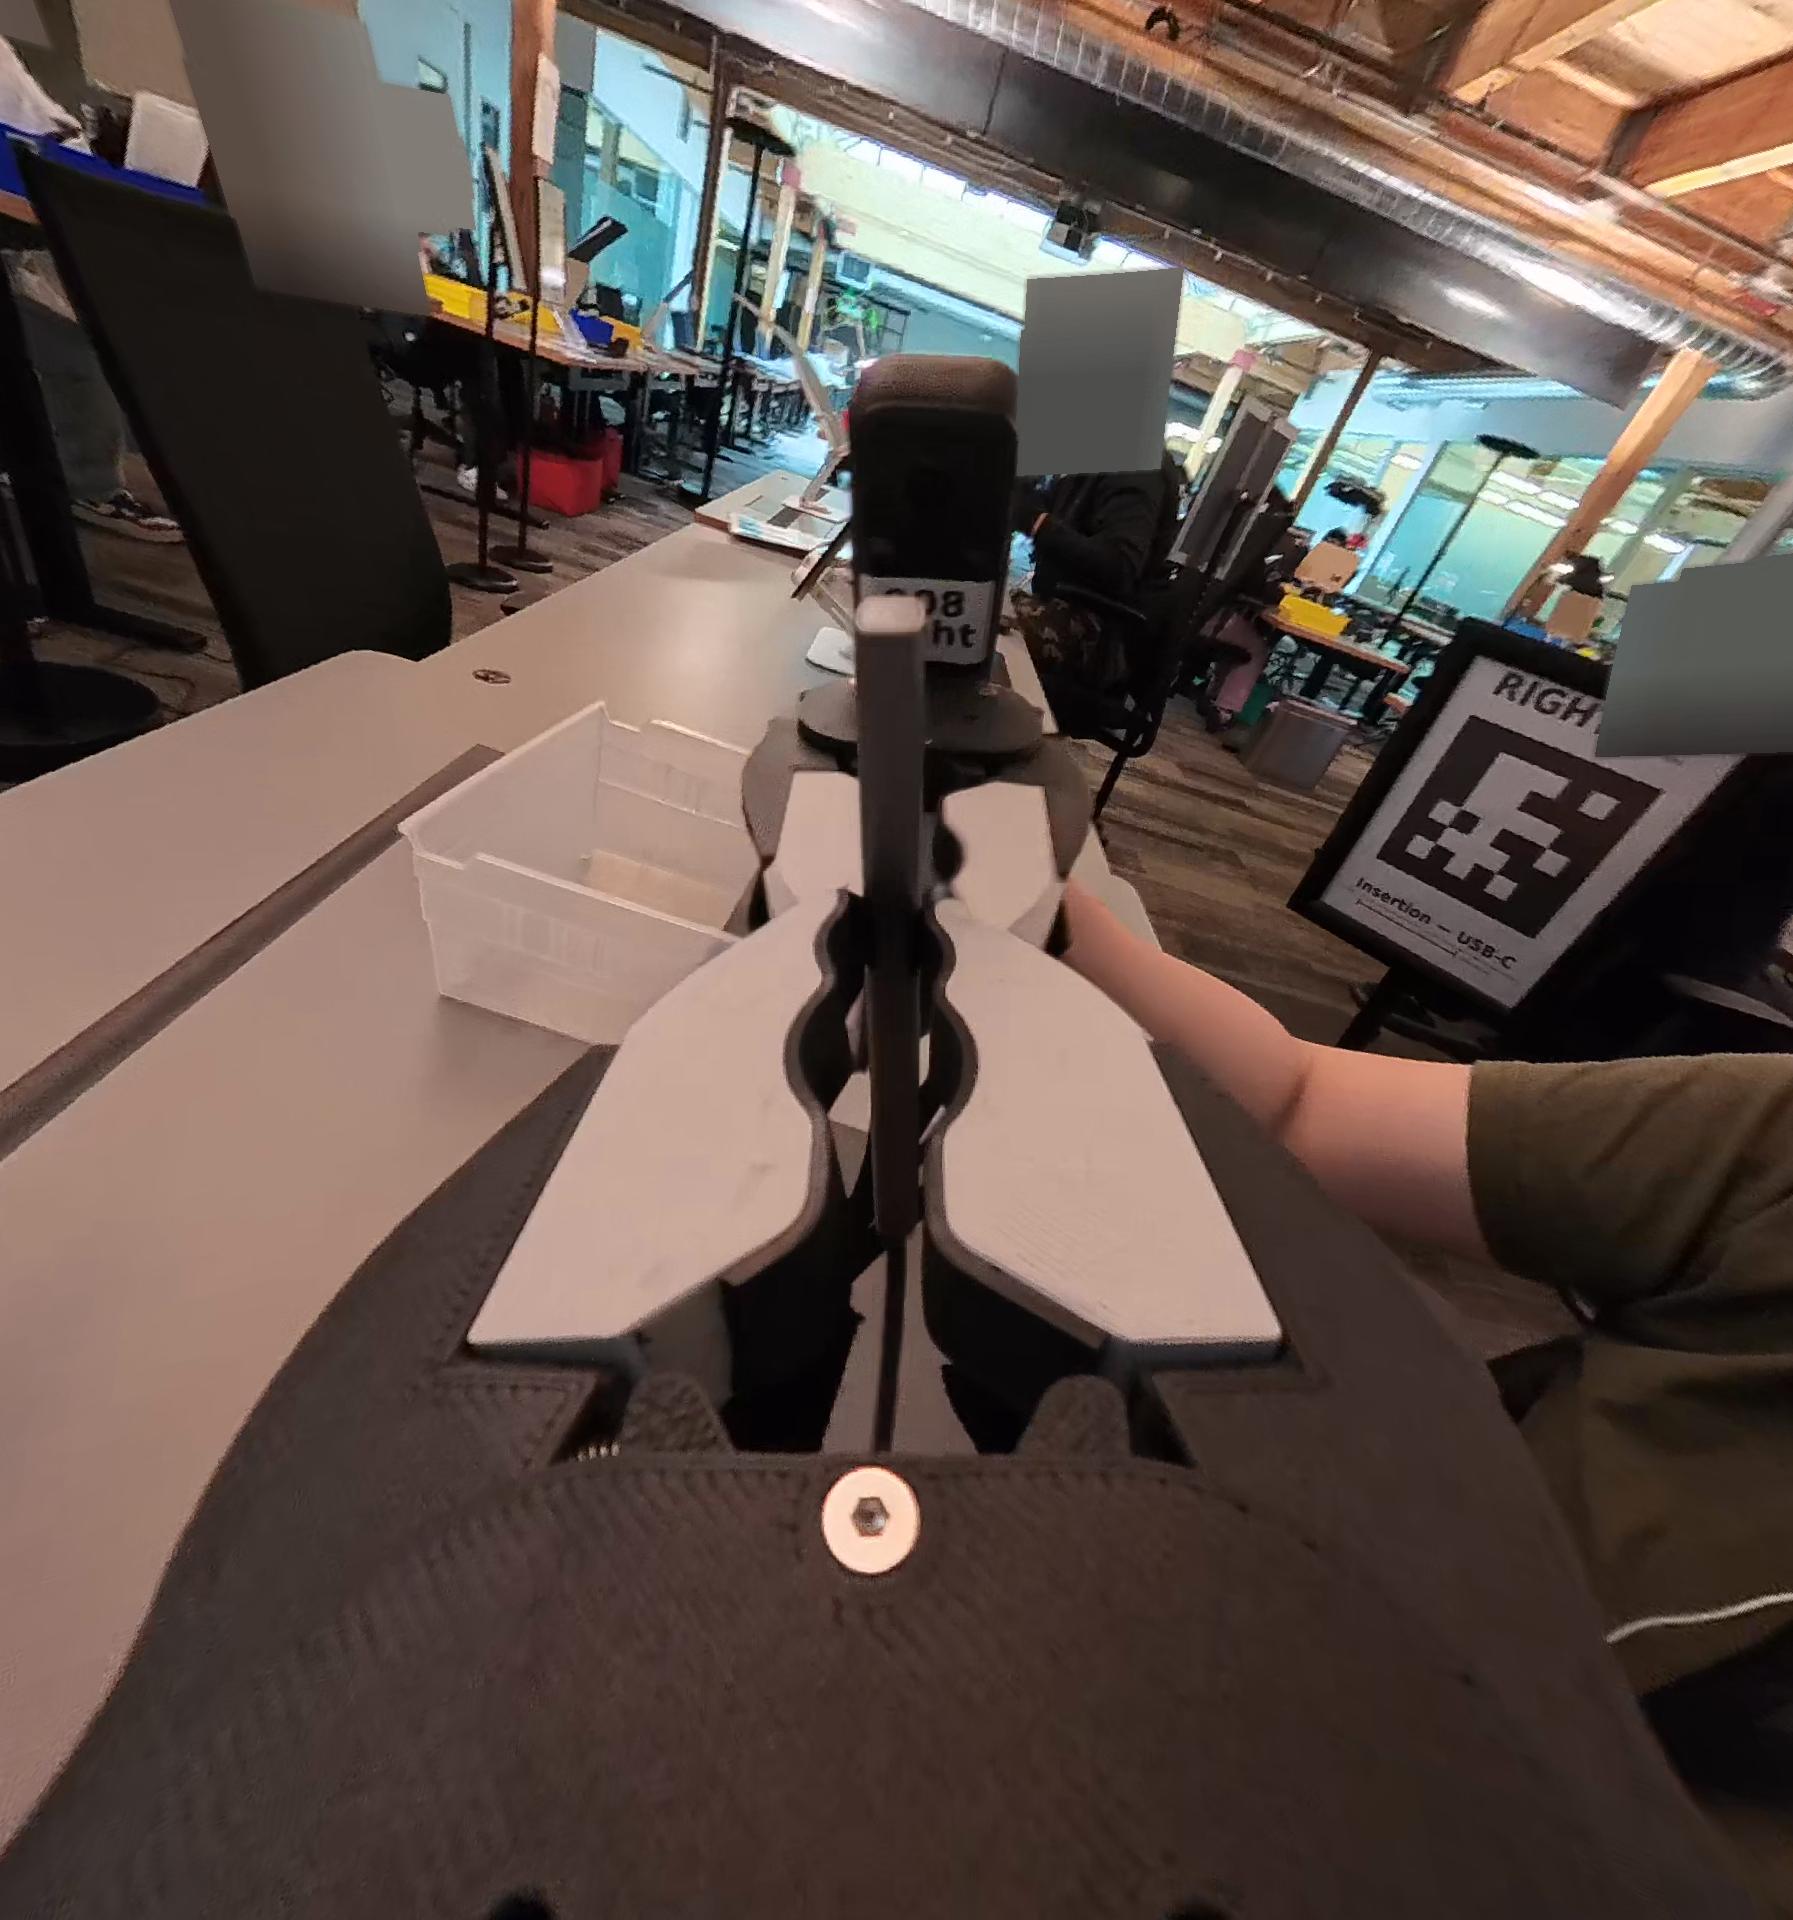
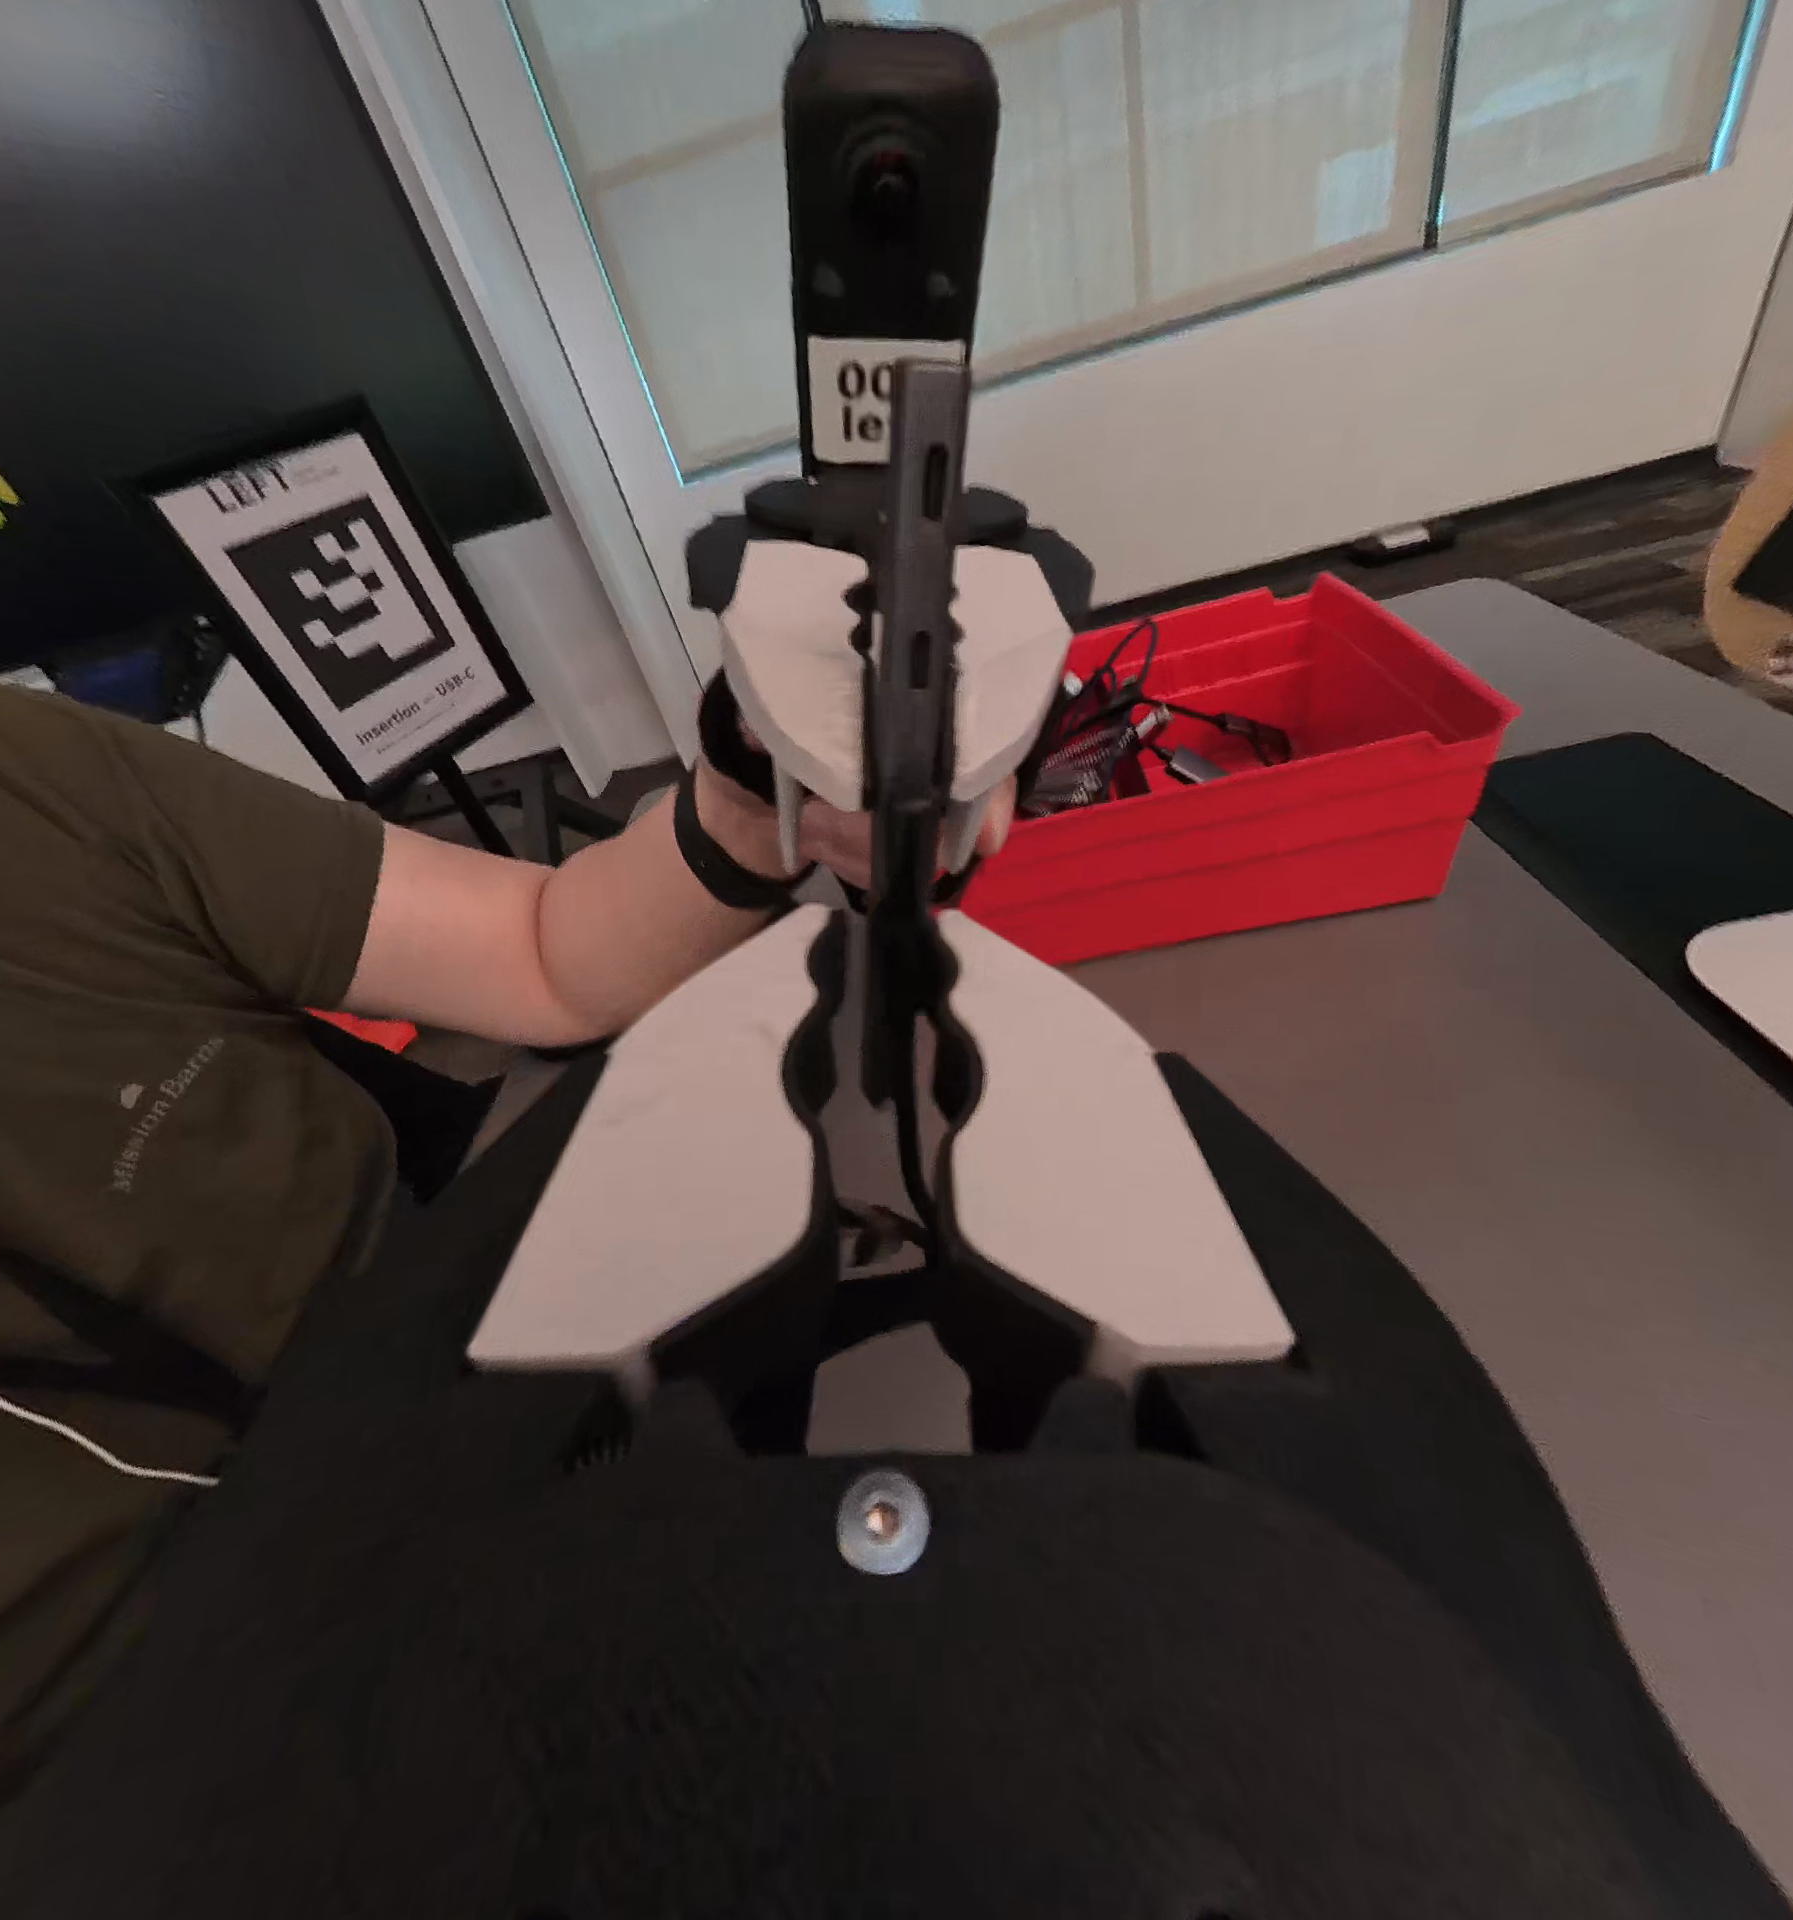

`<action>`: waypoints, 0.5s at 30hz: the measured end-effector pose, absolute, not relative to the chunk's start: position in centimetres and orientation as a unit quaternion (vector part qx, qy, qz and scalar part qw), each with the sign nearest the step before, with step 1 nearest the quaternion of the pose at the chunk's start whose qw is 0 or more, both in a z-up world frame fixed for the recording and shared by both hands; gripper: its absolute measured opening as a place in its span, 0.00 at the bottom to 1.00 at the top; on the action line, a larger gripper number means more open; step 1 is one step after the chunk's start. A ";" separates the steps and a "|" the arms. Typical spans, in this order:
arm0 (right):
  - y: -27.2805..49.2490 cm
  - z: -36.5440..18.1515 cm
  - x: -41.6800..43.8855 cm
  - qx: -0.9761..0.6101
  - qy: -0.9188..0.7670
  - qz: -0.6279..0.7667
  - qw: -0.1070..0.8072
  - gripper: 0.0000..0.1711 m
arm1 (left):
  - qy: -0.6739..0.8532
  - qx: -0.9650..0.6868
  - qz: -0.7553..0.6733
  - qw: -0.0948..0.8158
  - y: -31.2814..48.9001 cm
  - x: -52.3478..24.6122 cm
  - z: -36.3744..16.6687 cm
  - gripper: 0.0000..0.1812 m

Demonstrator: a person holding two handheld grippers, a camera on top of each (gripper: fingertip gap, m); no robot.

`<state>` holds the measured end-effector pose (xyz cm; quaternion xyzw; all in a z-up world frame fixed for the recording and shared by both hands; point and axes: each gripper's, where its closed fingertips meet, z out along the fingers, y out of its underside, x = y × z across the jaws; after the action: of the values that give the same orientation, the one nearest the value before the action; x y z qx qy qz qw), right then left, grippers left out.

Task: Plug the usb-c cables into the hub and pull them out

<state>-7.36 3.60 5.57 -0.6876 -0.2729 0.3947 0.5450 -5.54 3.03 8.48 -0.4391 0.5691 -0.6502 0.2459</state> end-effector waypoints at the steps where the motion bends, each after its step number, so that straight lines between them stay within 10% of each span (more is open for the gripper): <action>1: 3.6 5.1 -7.5 -0.694 -0.283 0.385 0.538 0.05 | 0.570 -0.434 -0.656 0.237 2.7 -5.5 8.4 0.05; 15: 0.1 13.5 5.6 -0.639 -0.129 0.293 0.699 0.06 | 0.510 -0.442 -0.673 0.302 5.9 -7.2 11.7 0.27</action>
<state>5.58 0.07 13.49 -0.6391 -0.1288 0.2927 0.6995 -7.21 5.90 11.71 -0.4417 0.5099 -0.6735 0.3022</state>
